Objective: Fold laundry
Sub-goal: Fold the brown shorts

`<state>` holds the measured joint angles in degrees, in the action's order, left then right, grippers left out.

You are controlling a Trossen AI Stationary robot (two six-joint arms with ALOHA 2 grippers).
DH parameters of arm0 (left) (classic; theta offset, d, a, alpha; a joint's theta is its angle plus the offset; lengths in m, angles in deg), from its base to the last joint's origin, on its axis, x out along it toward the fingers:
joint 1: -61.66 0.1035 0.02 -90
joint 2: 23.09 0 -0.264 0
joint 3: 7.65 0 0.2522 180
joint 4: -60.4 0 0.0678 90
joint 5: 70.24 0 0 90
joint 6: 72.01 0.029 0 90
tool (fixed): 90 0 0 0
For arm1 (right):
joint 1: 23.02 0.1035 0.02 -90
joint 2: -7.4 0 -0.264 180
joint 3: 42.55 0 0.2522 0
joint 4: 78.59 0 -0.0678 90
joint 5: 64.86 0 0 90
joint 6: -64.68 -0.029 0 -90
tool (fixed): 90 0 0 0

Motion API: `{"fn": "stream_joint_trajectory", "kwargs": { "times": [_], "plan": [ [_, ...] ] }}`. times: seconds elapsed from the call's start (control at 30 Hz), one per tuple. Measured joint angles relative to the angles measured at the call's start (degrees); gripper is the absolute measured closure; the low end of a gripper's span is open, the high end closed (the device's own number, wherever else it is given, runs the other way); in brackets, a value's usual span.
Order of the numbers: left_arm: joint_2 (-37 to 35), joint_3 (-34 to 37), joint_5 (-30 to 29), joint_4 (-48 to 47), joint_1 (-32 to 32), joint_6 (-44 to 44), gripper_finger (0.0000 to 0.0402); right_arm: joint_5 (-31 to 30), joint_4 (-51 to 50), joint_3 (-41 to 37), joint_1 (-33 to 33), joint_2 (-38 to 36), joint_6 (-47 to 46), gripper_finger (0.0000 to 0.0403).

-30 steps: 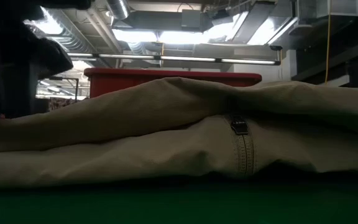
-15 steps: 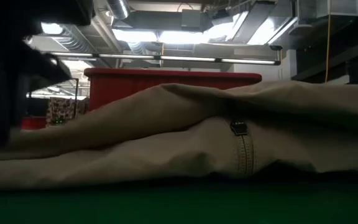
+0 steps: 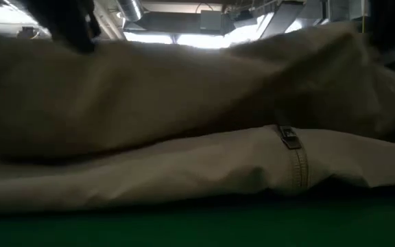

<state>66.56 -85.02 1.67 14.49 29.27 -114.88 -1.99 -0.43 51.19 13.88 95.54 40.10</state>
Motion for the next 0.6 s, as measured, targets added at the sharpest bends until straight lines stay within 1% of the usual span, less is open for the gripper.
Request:
{"fn": "stream_joint_trajectory", "kwargs": {
  "times": [0.03,0.13,0.3,0.47,0.6],
  "plan": [
    [-1.5,0.0,-0.8,-0.2,0.6,0.0,0.0401,-0.7,0.6,0.2,-1.7,-0.7,1.7,0.0392],
    [-6.3,0.0,-3.0,-2.6,2.4,0.0,0.0401,-3.7,-2.2,0.2,-7.7,-2.6,2.8,0.0392],
    [-11.7,-0.1,-5.6,-6.0,5.9,1.7,0.0401,-7.7,-2.2,-0.9,-18.0,-5.8,13.8,0.0391],
    [-13.7,-0.1,-7.3,-6.5,10.4,7.2,0.0401,-10.8,-1.4,-1.0,-27.5,-7.6,24.9,0.0391],
    [-13.9,-0.1,-7.1,-6.5,13.8,11.4,0.0401,-11.4,-1.4,-1.0,-34.2,-8.2,30.4,0.0391]
  ]
}}
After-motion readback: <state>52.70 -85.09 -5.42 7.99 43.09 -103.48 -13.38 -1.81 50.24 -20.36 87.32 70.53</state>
